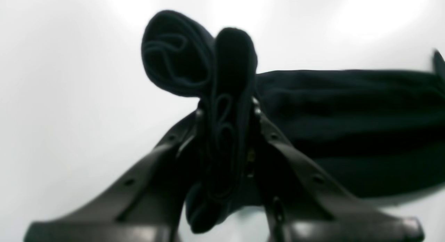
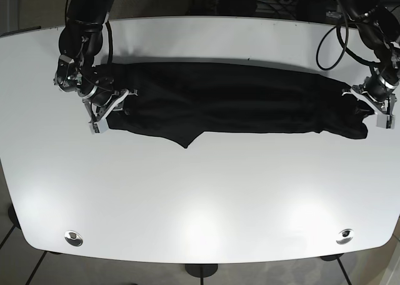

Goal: Fold the T-shirt properly
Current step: 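Release and regrasp the folded shirt's ends with both grippers, then fold the shirt's ends inward toward each other with both grippers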

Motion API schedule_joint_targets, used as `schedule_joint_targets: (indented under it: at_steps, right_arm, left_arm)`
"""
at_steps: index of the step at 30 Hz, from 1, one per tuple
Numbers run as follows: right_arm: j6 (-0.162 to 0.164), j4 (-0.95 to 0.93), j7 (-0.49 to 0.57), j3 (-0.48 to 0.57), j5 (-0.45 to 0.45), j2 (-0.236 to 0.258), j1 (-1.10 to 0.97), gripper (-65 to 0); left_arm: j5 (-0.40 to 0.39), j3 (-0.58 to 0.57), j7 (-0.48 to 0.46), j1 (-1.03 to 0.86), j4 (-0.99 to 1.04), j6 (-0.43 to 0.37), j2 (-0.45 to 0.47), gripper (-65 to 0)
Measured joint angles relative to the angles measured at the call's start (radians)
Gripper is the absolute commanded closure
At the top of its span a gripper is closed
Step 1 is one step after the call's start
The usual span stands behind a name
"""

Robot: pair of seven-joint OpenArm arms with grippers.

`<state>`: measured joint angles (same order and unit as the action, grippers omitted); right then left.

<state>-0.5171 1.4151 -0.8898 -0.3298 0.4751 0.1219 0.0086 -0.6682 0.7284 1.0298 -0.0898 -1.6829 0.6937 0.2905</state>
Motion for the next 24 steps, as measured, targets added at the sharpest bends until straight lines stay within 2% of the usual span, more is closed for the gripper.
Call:
schedule_joint_targets:
  at_steps: [2,4,6,9,13,14,15,16,18,19,21,24]
  right_arm:
    - [-0.008,-0.019,0.024,0.0,0.002,0.0,0.003,-15.2]
    - [-0.009,-0.023,0.032,0.0,0.004,0.0,0.003,-15.2]
    - [-0.011,-0.022,0.033,0.0,0.004,0.0,0.003,-15.2]
    - [-0.011,-0.022,0.033,0.001,0.004,0.0,0.003,-15.2]
    - [-0.011,-0.022,0.031,0.023,0.003,0.003,0.006,-15.2]
    - [-0.007,-0.022,0.034,0.043,0.002,0.005,0.009,-15.2]
    - [-0.007,-0.018,0.034,0.052,0.001,0.005,0.011,-15.2]
    - [-0.006,0.0,0.032,0.064,-0.002,0.002,0.008,-15.2]
    - [-0.005,0.026,0.016,0.062,-0.01,-0.018,-0.003,-15.2]
    - [0.0,0.034,0.015,0.063,-0.025,-0.026,-0.004,-15.2]
    - [0.0,0.056,-0.007,0.068,-0.027,-0.033,-0.005,-15.2]
    - [0.0,0.101,-0.02,0.068,-0.027,-0.036,-0.016,-15.2]
  left_arm:
    - [0.005,-0.011,0.075,0.0,-0.115,0.0,-0.081,-0.8]
    - [0.001,-0.074,0.101,0.005,-0.167,0.001,-0.166,-0.8]
    - [0.005,-0.141,0.107,0.003,-0.166,0.003,-0.203,-0.8]
    - [0.013,-0.239,0.105,0.005,-0.166,-0.092,-0.248,-1.0]
    - [0.01,-0.325,0.107,0.028,-0.095,-0.103,-0.289,-1.3]
    - [0.01,-0.345,0.106,0.049,-0.049,-0.103,-0.285,-3.2]
    - [0.011,-0.358,0.105,0.061,-0.017,-0.105,-0.282,-7.9]
    - [0.011,-0.38,0.103,0.076,0.027,-0.106,-0.278,-17.1]
    - [0.023,-0.409,0.107,0.1,0.082,-0.127,-0.279,-27.9]
    - [0.037,-0.424,0.107,0.109,0.085,-0.151,-0.279,-30.0]
    - [0.047,-0.538,0.107,0.133,0.085,-0.178,-0.258,-31.9]
    - [0.005,-0.704,0.106,0.157,0.038,-0.178,-0.224,-31.9]
